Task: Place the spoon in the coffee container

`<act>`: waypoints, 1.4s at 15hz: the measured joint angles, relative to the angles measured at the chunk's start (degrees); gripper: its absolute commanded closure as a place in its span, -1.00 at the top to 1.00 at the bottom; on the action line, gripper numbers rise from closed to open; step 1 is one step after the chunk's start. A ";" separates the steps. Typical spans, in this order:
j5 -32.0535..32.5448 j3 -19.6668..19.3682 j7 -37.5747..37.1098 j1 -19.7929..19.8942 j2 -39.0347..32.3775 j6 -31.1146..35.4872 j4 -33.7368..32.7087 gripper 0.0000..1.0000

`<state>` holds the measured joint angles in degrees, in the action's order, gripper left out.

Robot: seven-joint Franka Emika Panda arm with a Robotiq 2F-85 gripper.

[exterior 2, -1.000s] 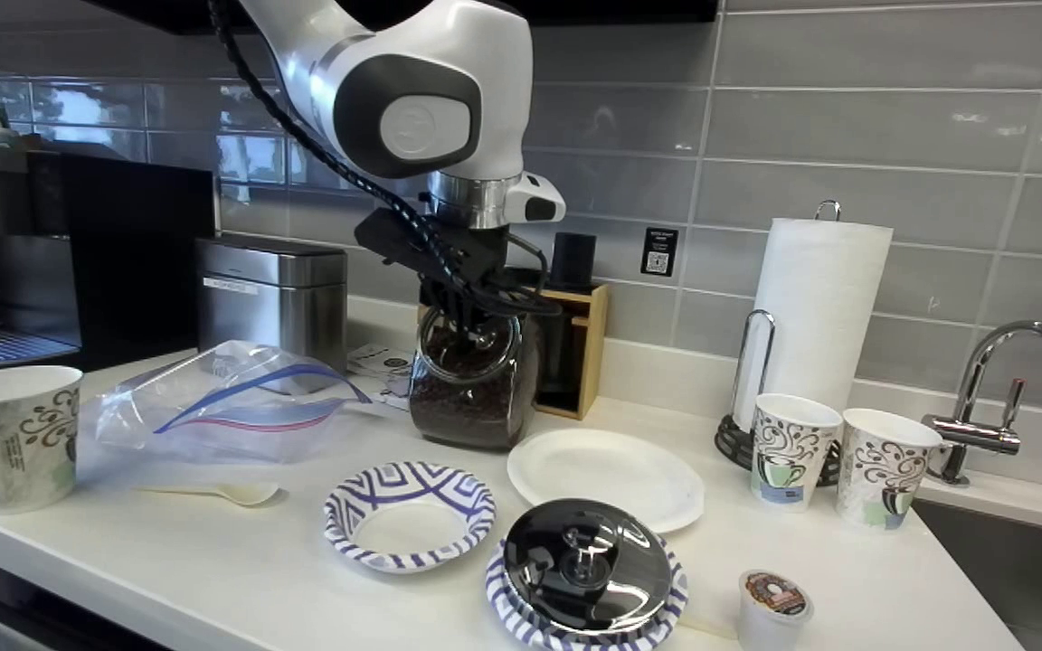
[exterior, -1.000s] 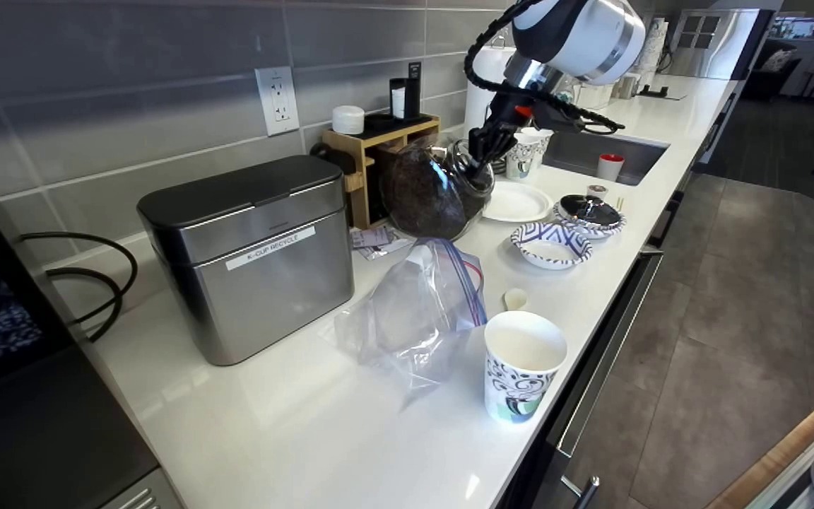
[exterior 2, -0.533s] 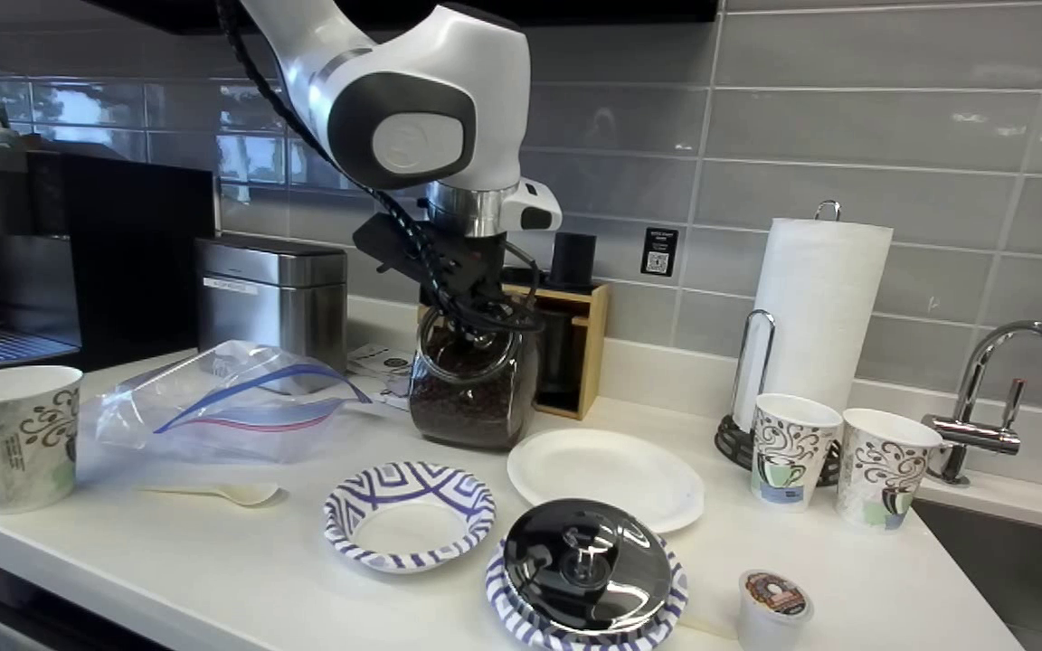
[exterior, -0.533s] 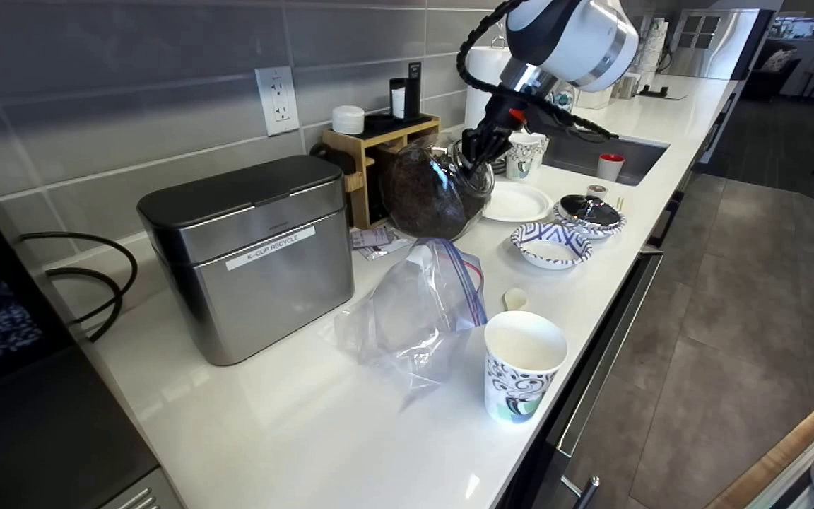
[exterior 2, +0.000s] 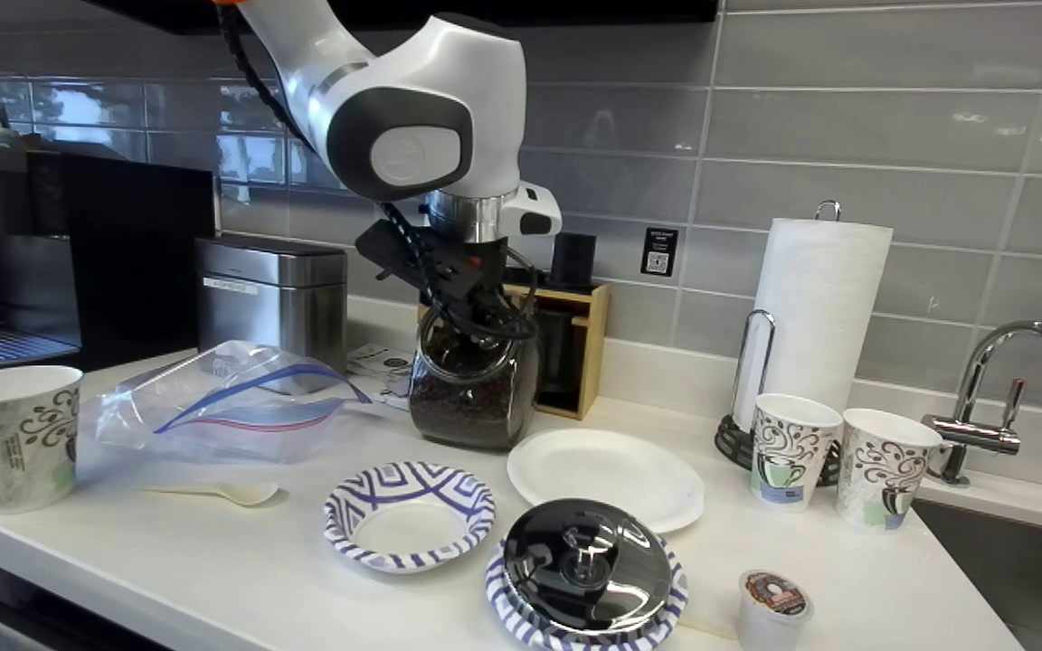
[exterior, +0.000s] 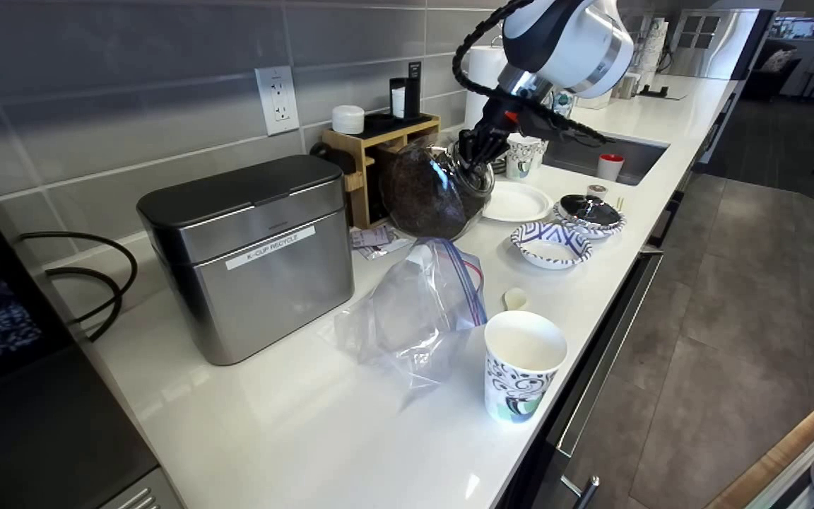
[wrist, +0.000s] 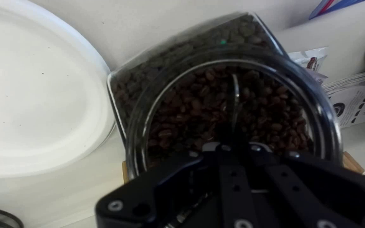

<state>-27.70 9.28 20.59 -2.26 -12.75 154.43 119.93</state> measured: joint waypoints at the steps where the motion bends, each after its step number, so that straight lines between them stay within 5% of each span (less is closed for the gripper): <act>1: 0.00 0.08 -0.16 0.02 -0.10 0.01 -0.03 -0.99; 14: 0.00 0.70 -1.59 0.40 -0.71 1.85 -0.05 -0.99; 16: 0.00 0.79 -1.60 0.49 -0.71 1.85 -0.06 -0.43; 20: 0.00 0.81 -1.63 0.81 -0.72 1.85 -0.05 0.13; 21: 0.01 0.82 -1.63 0.94 -0.67 1.85 0.03 -0.17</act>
<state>-27.70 10.10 18.96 -1.32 -13.43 156.28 119.97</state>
